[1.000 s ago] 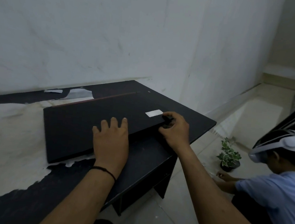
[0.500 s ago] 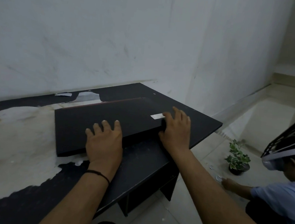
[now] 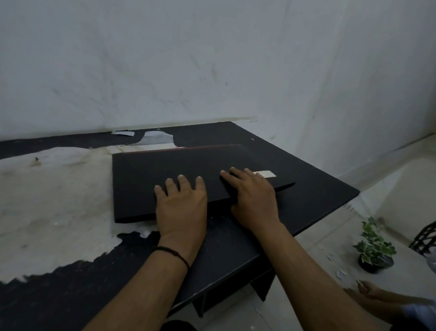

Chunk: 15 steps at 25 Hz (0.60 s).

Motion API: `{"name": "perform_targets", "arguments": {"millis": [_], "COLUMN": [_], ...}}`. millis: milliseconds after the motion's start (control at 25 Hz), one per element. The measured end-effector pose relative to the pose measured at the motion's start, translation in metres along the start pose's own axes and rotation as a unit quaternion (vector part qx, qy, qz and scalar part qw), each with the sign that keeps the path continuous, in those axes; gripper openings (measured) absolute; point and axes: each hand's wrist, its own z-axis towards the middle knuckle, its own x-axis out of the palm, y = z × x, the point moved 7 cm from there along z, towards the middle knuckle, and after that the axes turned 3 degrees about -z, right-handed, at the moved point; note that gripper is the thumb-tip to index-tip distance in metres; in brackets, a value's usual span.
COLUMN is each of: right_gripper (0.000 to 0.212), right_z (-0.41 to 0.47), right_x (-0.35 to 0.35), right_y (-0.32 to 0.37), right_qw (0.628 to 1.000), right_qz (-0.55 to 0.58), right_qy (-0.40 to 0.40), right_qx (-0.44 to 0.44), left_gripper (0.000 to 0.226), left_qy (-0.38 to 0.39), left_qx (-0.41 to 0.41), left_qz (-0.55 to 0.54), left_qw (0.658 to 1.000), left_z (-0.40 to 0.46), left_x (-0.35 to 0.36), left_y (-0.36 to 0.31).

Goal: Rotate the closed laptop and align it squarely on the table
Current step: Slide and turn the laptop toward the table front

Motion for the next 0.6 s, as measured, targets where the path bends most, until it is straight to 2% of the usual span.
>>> {"name": "perform_targets", "arguments": {"millis": [240, 400, 600], "right_gripper": [0.072, 0.07, 0.063], "right_z": [0.0, 0.001, -0.004], "right_x": [0.002, -0.005, -0.03], "right_y": [0.002, 0.007, 0.034], "right_qw": [0.999, 0.998, 0.994], "right_qz": [-0.034, -0.038, -0.004], "right_qy": [-0.015, -0.034, -0.082], "right_qx": [-0.015, -0.037, -0.072], "left_gripper": [0.062, 0.07, 0.064], "left_qy": [0.031, 0.036, 0.011], "left_qx": [0.063, 0.058, 0.054], "left_qz": [0.065, 0.063, 0.061], "left_qw": [0.995, 0.996, 0.997], "left_z": [0.009, 0.012, 0.002], "left_x": [-0.009, -0.013, -0.04], "left_y": [-0.004, 0.009, 0.035]}}
